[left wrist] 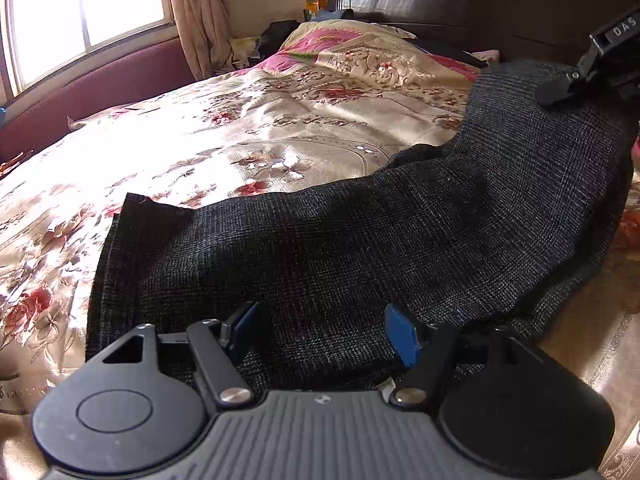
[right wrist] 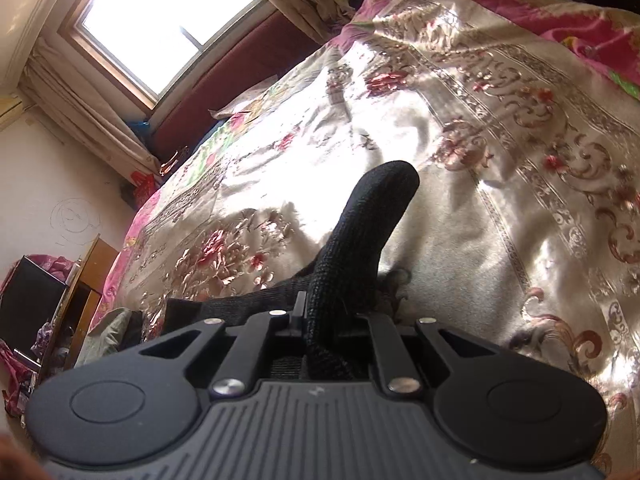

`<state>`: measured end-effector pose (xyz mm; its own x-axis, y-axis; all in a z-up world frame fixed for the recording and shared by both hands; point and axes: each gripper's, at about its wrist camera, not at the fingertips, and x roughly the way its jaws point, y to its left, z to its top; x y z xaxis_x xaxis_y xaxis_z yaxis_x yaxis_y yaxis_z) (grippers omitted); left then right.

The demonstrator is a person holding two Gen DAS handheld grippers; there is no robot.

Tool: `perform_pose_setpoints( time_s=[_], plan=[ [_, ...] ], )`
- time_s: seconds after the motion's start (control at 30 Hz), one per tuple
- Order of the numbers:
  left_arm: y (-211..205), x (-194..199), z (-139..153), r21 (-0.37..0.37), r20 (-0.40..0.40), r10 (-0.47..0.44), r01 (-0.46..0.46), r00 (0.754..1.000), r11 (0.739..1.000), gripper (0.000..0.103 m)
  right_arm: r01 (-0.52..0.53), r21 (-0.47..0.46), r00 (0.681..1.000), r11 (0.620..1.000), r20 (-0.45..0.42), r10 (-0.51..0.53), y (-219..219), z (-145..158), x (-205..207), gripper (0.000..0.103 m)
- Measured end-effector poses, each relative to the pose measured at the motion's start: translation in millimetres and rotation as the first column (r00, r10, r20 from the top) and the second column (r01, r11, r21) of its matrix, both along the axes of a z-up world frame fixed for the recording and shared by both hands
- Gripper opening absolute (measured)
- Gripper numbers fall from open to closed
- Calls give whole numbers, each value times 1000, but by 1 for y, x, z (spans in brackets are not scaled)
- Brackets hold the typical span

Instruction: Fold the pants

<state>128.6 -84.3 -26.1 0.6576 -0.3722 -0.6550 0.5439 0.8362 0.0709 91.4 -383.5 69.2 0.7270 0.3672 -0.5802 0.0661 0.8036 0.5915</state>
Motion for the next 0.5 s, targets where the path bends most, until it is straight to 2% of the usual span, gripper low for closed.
perform_pose_setpoints(
  time_s=[0.17, 0.33, 0.5],
  plan=[
    [22, -9, 3, -43, 3, 29, -29, 1000, 999, 82, -136, -79, 991, 988, 6, 137, 77, 21, 31, 11],
    [49, -26, 6, -46, 35, 54, -53, 998, 998, 82, -251, -110, 968, 962, -42, 248, 156, 6, 63, 11],
    [73, -39, 4, -59, 27, 74, -73, 997, 996, 82, -353, -184, 935, 917, -102, 339, 227, -12, 74, 11]
  ],
)
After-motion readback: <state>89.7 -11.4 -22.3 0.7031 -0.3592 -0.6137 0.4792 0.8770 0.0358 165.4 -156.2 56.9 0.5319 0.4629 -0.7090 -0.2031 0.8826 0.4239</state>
